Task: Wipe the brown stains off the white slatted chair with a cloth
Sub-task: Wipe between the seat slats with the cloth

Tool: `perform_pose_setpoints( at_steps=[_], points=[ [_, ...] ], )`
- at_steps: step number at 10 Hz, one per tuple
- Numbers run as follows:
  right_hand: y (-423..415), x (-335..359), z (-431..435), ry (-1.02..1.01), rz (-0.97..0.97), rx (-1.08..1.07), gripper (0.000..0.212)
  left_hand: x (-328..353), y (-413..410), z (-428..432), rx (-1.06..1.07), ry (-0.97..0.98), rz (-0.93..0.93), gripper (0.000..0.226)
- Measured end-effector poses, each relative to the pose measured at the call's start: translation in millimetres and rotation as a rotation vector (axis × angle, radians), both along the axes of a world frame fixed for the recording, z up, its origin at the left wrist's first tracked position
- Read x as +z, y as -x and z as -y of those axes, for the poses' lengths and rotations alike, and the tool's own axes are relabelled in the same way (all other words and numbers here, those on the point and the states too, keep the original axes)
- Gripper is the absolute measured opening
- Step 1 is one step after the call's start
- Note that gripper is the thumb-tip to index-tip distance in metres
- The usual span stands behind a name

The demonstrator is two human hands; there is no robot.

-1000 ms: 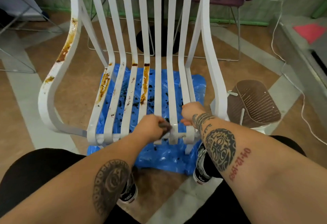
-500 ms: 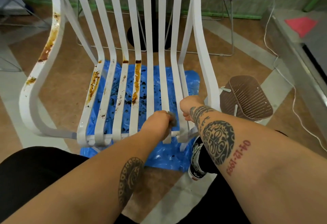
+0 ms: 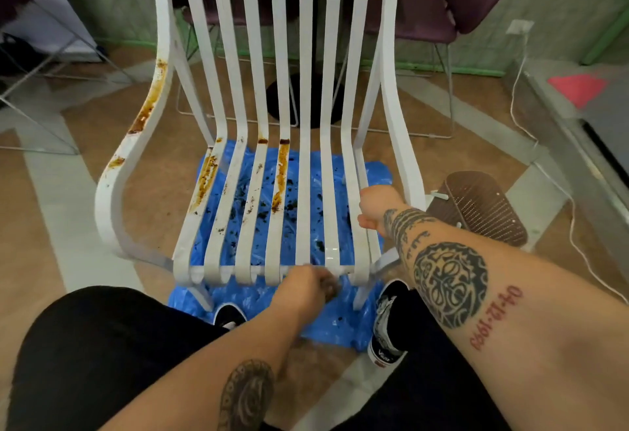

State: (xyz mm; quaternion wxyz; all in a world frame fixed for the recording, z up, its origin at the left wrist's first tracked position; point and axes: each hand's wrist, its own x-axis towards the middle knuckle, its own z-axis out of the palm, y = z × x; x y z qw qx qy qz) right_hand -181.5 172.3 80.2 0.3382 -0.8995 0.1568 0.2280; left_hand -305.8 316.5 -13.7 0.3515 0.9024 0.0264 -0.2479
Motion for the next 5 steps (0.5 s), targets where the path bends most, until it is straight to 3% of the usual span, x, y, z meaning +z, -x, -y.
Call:
perform_pose_setpoints(
  at_steps=[1,2,3,4,5],
  points=[
    [-3,22,-4,0.119,0.019,0.120,0.022,19,-35,3,0.149,0.081,0.161,0.020],
    [5,23,-11,0.103,-0.014,0.006,0.031,31,-65,14,0.252,0.076,0.222,0.025],
    [13,4,-10,0.168,-0.116,0.044,0.029,25,-91,21,0.308,0.086,0.267,0.027],
    [27,-32,-8,-0.151,-0.112,-0.347,0.019,14,-109,27,0.277,0.047,0.262,0.027],
    [40,-62,-10,-0.198,-0.056,-0.475,0.037,8,-124,36,0.191,0.031,0.267,0.030]
  ],
)
